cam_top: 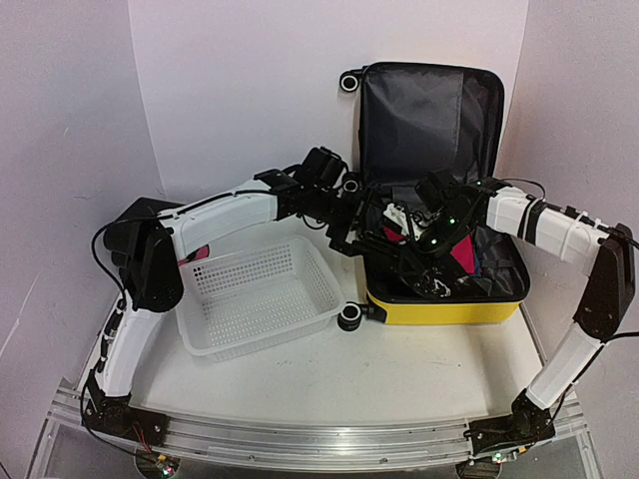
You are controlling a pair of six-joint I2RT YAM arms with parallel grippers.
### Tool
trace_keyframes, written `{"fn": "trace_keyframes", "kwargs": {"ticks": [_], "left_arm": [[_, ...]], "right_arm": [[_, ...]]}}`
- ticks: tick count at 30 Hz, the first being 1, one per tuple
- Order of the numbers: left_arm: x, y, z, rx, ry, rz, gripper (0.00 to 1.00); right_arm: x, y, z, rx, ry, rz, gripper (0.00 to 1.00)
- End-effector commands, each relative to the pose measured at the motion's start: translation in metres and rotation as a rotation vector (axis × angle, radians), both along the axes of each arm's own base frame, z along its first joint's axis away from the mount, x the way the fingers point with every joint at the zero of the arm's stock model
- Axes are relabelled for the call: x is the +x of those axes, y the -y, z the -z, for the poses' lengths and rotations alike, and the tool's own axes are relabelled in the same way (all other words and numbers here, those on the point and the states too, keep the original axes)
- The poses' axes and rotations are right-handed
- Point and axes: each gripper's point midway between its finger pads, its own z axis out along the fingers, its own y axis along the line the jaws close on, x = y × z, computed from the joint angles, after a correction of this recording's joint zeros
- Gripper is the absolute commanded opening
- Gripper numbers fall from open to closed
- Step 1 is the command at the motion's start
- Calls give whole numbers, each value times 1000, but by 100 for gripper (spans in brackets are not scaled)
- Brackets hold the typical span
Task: Open, take out, and arrange the luggage
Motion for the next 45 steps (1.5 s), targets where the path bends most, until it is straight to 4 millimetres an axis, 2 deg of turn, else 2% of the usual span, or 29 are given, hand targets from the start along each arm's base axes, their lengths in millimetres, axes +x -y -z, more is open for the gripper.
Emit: {"fn": "trace_keyframes", "kwargs": {"ticks": [1,6,9,15,20,21,24,26,29,30,31,34,38,41,45], "left_arm": [[-21,14,17,13,-104,35,99],[-18,20,24,30,-86,34,99],[-18,32,27,13,-82,51,93],[-18,26,39,55,-71,43,70],[-7,21,30,51,-3,57,33],[-2,18,25,51,21,59,27],[12,7,10,45,109,77,8],[19,-2,4,42,153,98,0],[27,-15,-13,32,234,127,0],[29,-20,-19,30,258,137,0],[31,-24,-24,28,281,146,0],[29,-38,-34,23,324,189,0],[19,-56,-46,13,366,252,0],[8,-82,-57,36,388,277,0],[-8,-115,-54,79,365,275,0]], "right_arm": [[6,-31,-48,146,101,-72,0],[7,-35,-55,157,115,-80,0],[7,-38,-56,159,115,-83,0],[6,-41,-55,155,115,-99,0],[5,-44,-56,151,115,-99,0],[5,-43,-57,151,118,-94,4],[8,-38,-64,146,140,-60,26],[12,-32,-72,138,165,-16,45],[20,-14,-89,139,205,76,75],[25,-4,-96,137,224,127,87],[29,7,-103,142,235,179,96],[39,41,-115,200,193,326,98],[38,77,-108,151,152,426,98],[31,87,-100,113,136,441,98],[25,88,-94,110,112,447,98]]}}
